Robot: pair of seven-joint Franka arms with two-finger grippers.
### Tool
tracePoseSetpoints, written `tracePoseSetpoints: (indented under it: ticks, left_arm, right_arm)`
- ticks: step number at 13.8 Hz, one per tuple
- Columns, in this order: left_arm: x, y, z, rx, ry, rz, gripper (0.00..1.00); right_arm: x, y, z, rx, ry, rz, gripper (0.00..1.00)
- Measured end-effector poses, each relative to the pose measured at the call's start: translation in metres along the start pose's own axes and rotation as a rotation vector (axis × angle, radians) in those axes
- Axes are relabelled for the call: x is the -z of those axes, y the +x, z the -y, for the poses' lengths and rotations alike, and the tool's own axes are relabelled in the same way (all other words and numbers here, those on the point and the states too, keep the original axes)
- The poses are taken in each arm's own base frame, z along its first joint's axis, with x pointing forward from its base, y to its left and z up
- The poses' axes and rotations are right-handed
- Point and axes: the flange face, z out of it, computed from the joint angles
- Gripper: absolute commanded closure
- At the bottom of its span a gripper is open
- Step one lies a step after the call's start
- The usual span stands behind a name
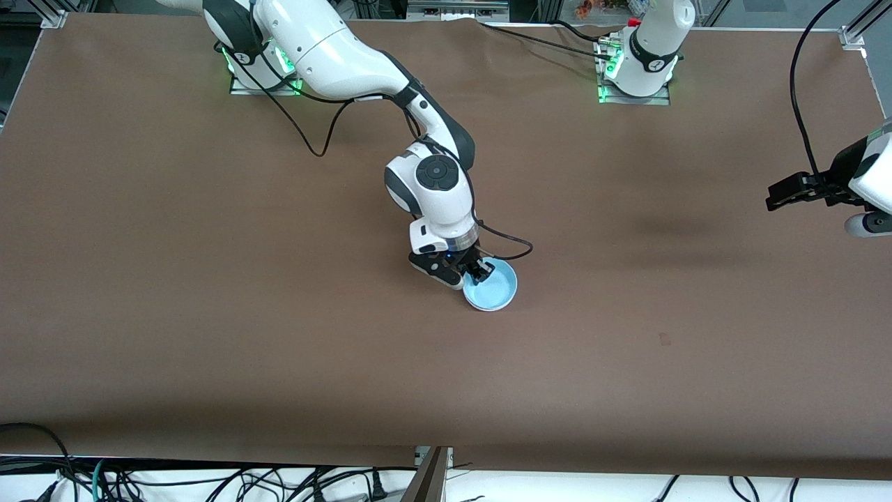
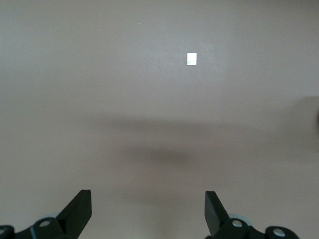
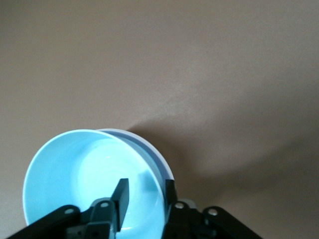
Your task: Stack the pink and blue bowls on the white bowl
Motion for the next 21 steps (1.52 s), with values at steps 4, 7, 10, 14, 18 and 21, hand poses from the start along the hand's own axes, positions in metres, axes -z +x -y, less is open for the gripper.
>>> tracePoseSetpoints:
  ticks: [4, 7, 10, 14, 18, 21]
  left_arm:
    - [0.0, 0.0, 0.0, 0.0, 0.0, 0.0, 0.0]
    - [0.0, 0.0, 0.0, 0.0, 0.0, 0.0, 0.0]
    - [0.0, 0.0, 0.0, 0.0, 0.0, 0.0, 0.0]
    - [0.0, 0.0, 0.0, 0.0, 0.0, 0.0, 0.0]
    - [0.0, 0.0, 0.0, 0.0, 0.0, 0.0, 0.0]
    - [0.0, 0.0, 0.0, 0.0, 0.0, 0.0, 0.0]
  right_arm:
    - [0.001, 0.004, 0.001, -0.003, 0.003, -0.005, 0.59]
    - [0.006, 0.018, 0.002, -0.019, 0.006, -0.012, 0.59]
    - [0.023, 0.034, 0.009, -0.036, -0.021, -0.012, 0.59]
    - [0.049, 0.051, 0.017, -0.054, -0.035, -0.014, 0.59]
    - [0.092, 0.081, 0.018, -0.057, -0.07, 0.015, 0.59]
    - [0.133, 0.11, 0.013, -0.036, -0.09, 0.054, 0.59]
